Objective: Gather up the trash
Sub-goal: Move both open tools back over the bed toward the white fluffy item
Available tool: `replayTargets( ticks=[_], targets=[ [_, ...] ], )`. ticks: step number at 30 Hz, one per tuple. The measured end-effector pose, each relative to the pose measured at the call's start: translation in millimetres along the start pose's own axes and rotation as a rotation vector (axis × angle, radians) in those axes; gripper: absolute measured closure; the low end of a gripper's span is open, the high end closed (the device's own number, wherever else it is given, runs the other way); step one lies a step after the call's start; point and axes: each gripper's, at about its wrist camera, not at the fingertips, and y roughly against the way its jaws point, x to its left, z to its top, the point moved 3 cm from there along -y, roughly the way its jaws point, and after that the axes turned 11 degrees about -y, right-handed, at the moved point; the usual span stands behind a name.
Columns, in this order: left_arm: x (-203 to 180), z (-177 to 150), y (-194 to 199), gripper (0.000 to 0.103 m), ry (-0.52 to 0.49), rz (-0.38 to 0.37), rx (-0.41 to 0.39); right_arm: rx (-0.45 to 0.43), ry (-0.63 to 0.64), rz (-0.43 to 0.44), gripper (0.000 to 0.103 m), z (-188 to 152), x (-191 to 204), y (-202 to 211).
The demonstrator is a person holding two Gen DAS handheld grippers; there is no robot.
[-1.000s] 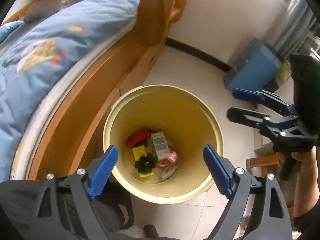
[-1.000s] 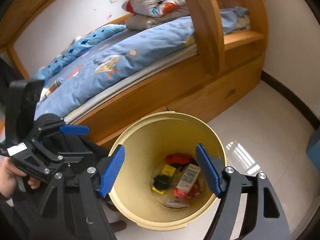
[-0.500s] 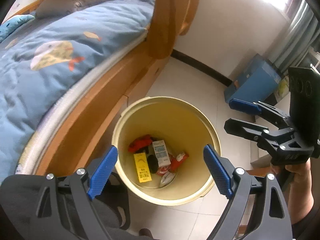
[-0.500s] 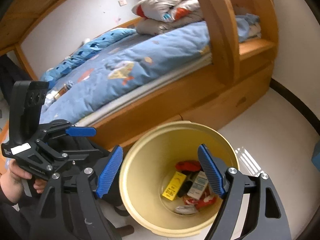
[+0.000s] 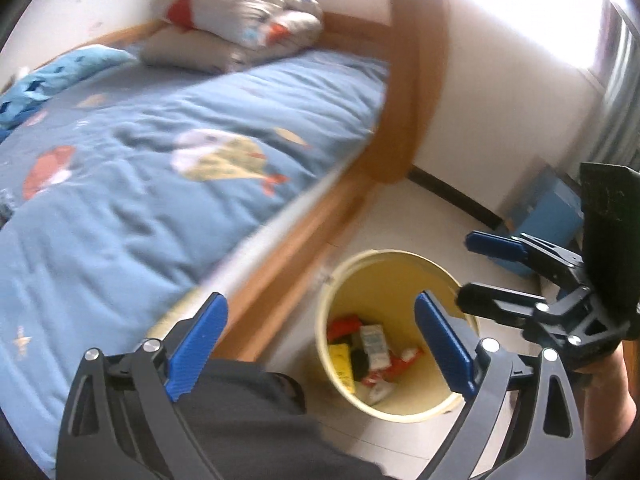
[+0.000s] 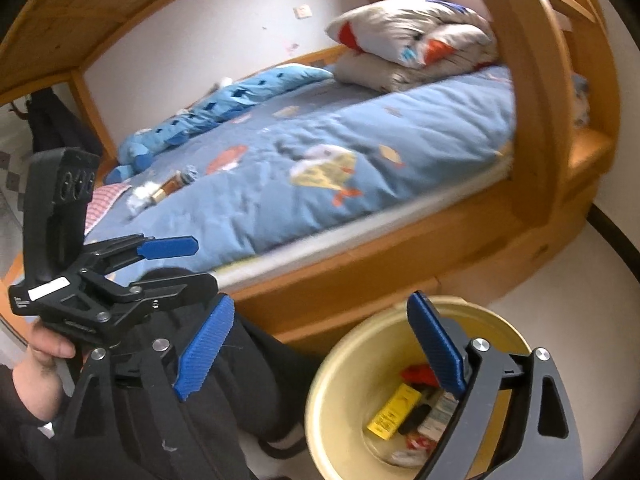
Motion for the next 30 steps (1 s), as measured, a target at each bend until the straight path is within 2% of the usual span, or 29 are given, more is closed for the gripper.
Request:
replayTargets(
  ticks=[3,9,15,23,30],
  targets=[
    [29,-5,19,0.008,0.051,0.049,-0.034,-0.003,0.023,0.024,0.009,8,19,-12],
    [91,-21,62,0.005,0.131,0.206,-0.087,0.024,0.080,0.046,0.009,27,67,-47],
    [159,-42,113,0.005,0.243,0.349,-0.129,-0.002,0.237,0.090,0.009,33,137,-74],
    [209,-59,161,0.004,0.311,0.462,-0.170,-0.015,0.302,0.183,0.009,44,210,-103],
    [252,-78,184,0.004,0.333,0.573,-0.140,-0.007,0.359,0.248,0.008,55,265,-132]
  ],
)
